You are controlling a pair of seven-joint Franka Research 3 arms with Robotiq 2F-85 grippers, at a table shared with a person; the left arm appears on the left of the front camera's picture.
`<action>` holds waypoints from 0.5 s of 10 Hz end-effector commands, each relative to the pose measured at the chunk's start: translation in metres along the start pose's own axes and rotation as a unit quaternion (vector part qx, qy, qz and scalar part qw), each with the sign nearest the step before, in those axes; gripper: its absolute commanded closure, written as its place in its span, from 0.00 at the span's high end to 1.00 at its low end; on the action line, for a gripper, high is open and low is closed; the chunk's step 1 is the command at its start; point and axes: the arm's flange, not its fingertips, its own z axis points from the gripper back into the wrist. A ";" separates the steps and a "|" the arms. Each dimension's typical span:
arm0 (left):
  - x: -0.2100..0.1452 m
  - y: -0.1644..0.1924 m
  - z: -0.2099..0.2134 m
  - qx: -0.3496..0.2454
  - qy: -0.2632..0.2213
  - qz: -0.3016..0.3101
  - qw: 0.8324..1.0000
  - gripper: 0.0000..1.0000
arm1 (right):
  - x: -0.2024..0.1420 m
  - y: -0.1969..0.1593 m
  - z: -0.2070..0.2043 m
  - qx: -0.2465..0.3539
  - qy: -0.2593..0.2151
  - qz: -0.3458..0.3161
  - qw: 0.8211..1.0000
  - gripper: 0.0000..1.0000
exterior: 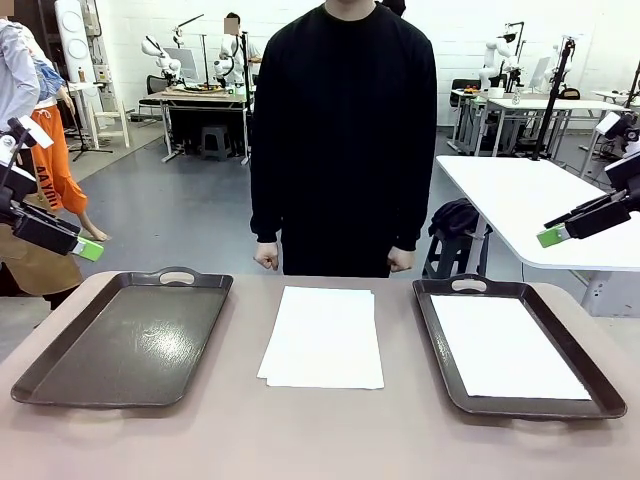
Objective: Sort the A4 documents.
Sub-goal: Receive the A4 Paper.
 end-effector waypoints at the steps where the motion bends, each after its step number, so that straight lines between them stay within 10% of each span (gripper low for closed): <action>1: -0.001 0.002 0.000 -0.001 -0.006 -0.007 1.000 1.00 | -0.007 -0.005 0.004 0.019 -0.018 -0.007 1.000 1.00; 5: -0.001 0.002 0.000 -0.001 -0.006 -0.007 1.000 1.00 | 0.000 0.000 0.000 0.000 0.000 0.000 1.000 1.00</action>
